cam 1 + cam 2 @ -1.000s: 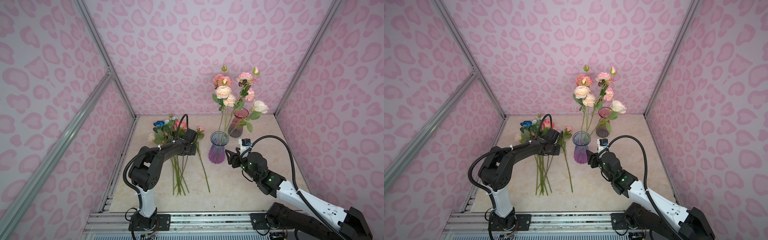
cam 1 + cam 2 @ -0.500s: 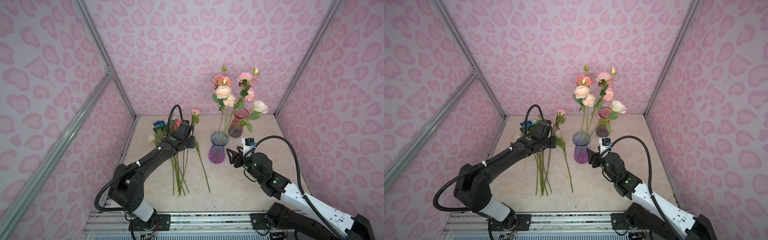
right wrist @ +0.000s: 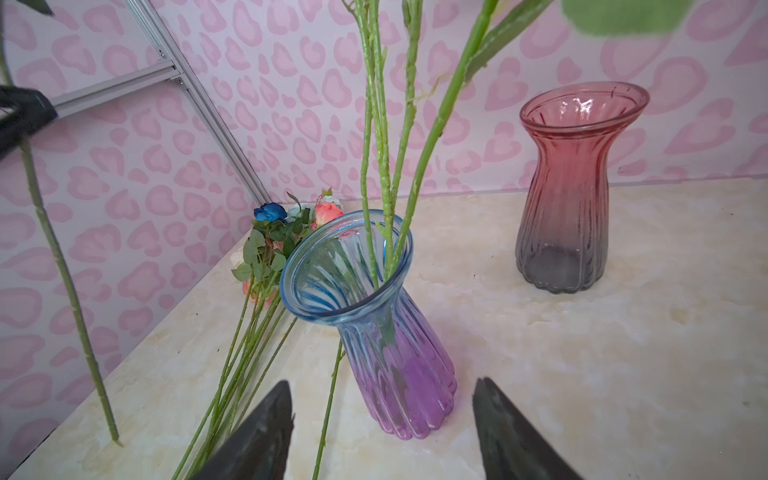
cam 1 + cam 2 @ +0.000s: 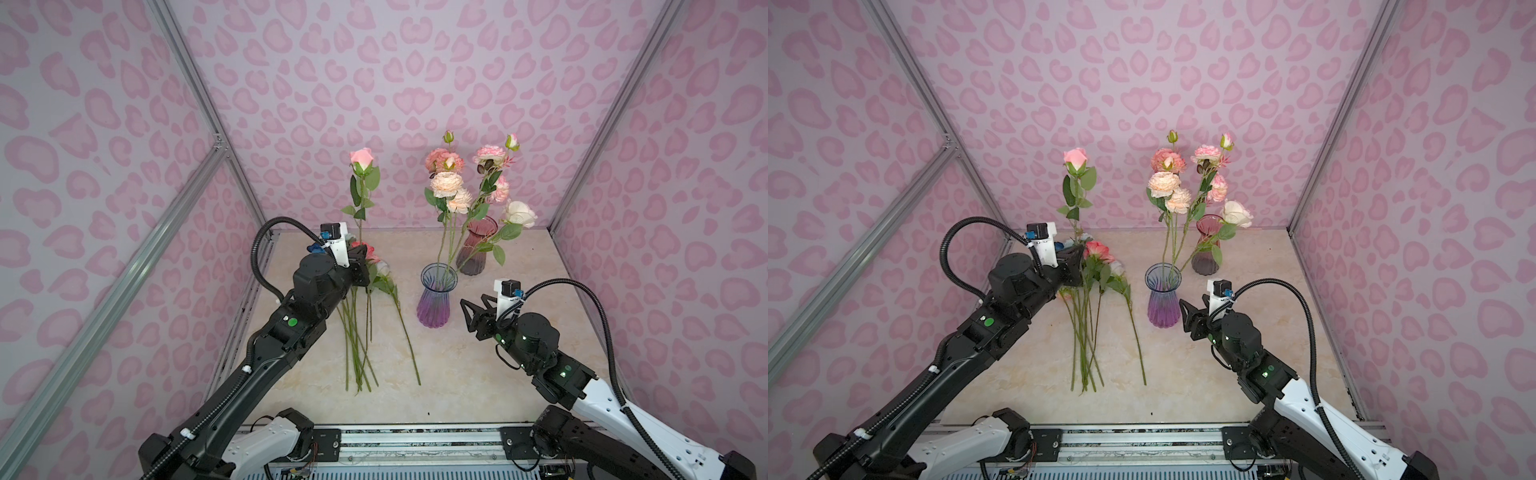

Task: Arrange the flowers into the vase
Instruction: 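Lift the pink rose upward out of the bunch with the left gripper, then carry the pink rose over the purple-blue vase and lower its stem in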

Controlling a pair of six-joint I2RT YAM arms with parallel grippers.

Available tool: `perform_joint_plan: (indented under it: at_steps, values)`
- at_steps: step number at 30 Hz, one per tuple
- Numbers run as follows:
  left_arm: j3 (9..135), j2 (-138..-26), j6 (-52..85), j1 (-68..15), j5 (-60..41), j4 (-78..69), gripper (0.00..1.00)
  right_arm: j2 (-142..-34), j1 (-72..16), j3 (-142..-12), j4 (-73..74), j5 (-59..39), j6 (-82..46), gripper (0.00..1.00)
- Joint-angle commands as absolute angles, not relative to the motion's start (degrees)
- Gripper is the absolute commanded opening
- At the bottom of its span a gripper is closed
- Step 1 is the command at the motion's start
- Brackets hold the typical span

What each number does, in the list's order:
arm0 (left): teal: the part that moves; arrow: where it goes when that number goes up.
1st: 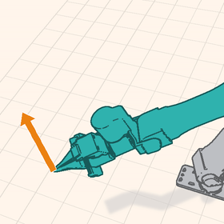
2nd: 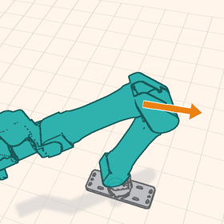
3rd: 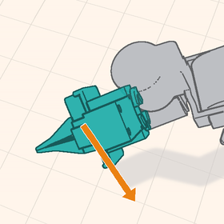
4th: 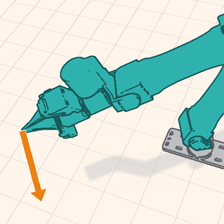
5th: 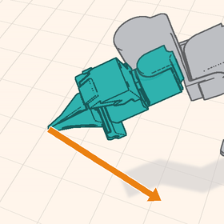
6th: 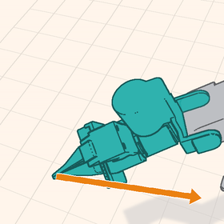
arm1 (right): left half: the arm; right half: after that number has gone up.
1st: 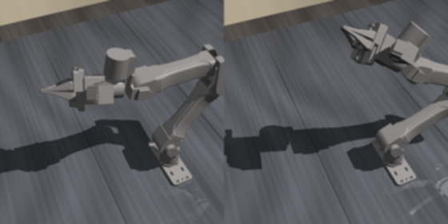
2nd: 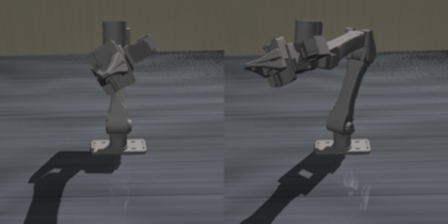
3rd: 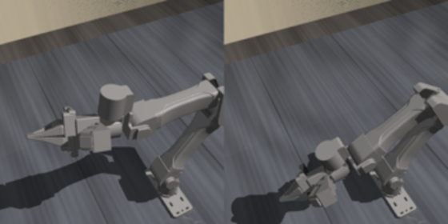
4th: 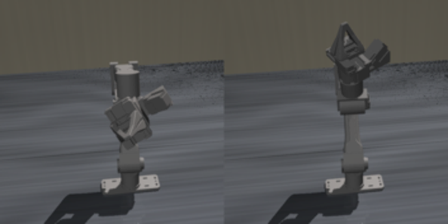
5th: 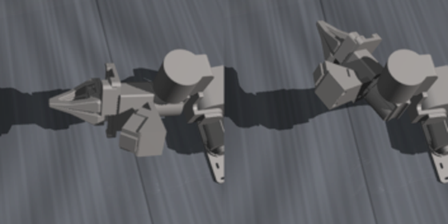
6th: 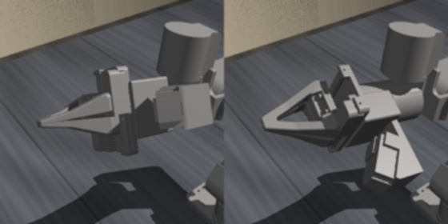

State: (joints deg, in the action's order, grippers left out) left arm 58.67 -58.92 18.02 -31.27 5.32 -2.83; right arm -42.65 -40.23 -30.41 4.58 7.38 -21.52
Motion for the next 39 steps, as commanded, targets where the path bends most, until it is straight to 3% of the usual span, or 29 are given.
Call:
perform_joint_plan:
  at_steps: [1,18,26,39]
  values:
    - [56.2,-57.1,13.5,-32.4,1.4,-22.4,0.03,-41.6,-40.3,-30.1,5.8,6.5,-21.7,0.70]
    - [76.5,-68.1,6.6,-35.7,-1.9,-25.7,0.03,-42.5,-40.3,-35.6,3.1,7.7,-18.8,0.70]
    - [79.6,-73.0,5.5,-40.0,-5.1,-32.3,0.03,-37.3,-39.8,-36.9,0.0,18.8,-16.1,0.70]
    - [73.6,-82.4,6.6,-43.9,-4.3,-40.8,0.03,-31.6,-35.9,-33.3,-0.4,21.4,-18.1,0.71]
